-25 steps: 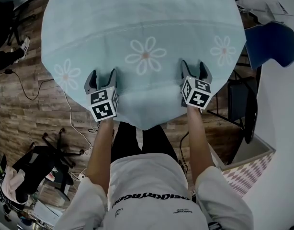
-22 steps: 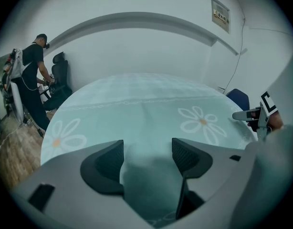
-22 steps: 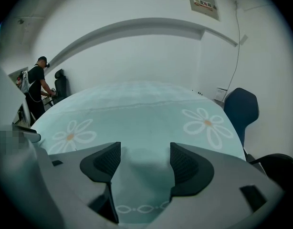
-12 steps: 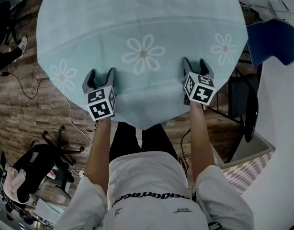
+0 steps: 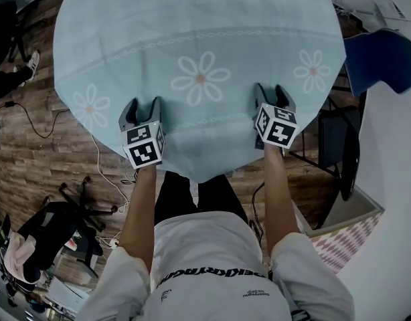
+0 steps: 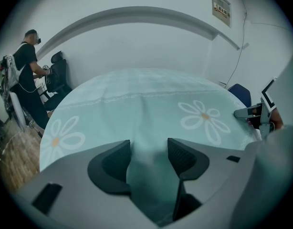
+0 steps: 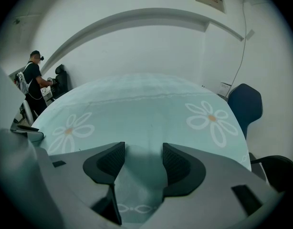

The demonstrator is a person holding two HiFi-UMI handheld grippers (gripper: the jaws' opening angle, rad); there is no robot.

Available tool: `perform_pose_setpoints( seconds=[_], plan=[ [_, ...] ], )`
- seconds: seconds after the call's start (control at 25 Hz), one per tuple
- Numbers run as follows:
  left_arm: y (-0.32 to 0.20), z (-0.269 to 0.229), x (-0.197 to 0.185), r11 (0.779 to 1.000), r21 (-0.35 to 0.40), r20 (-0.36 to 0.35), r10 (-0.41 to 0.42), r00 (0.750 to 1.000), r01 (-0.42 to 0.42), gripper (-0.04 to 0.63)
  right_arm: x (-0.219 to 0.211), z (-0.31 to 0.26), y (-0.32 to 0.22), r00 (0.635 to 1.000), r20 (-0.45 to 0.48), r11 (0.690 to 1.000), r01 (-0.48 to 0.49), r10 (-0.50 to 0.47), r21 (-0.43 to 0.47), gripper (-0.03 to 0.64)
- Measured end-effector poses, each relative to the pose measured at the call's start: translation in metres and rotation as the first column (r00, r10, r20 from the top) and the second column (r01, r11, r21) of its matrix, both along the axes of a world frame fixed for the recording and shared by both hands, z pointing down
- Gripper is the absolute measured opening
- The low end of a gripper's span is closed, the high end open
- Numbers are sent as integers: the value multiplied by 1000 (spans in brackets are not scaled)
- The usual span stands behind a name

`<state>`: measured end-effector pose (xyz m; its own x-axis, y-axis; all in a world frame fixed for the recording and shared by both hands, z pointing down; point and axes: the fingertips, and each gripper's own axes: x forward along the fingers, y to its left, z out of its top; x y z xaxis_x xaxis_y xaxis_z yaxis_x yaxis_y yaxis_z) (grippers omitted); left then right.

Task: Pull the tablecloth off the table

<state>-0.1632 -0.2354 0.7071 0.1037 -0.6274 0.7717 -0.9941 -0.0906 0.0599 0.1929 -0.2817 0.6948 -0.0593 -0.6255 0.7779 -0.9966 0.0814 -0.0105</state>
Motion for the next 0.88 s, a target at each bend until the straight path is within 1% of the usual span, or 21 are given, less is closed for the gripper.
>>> perform_pose_setpoints(
  seconds=[0.32,0.48,0.6,0.72,0.8,0.88],
  plan=[
    [-1,0,1,1000,-9,-8,2,1000,-2,194,-4,0,0,1000,-1,1000,5,-5,-14,225],
    [-1,-1,3,1000,-21,-16,7,1000,-7,152,-5,-1,1,1000,0,1000,5,-5,-21,184],
    [-1,-2,4,1000,-28,-26,8,1000,-9,115,-2,-2,1,1000,-3,1000,3,-3,-26,134],
    [-2,-3,6,999,-39,-44,8,999,-10,57,0,-3,1,1000,-18,999,9,-10,-33,72],
    [-2,-2,8,999,-49,-56,8,998,-11,26,-2,-2,1,1000,-18,999,14,-15,-39,49],
    [-2,-2,8,999,-51,-55,9,998,-11,16,-4,-1,2,1000,-2,999,9,-9,-43,38]
  ],
)
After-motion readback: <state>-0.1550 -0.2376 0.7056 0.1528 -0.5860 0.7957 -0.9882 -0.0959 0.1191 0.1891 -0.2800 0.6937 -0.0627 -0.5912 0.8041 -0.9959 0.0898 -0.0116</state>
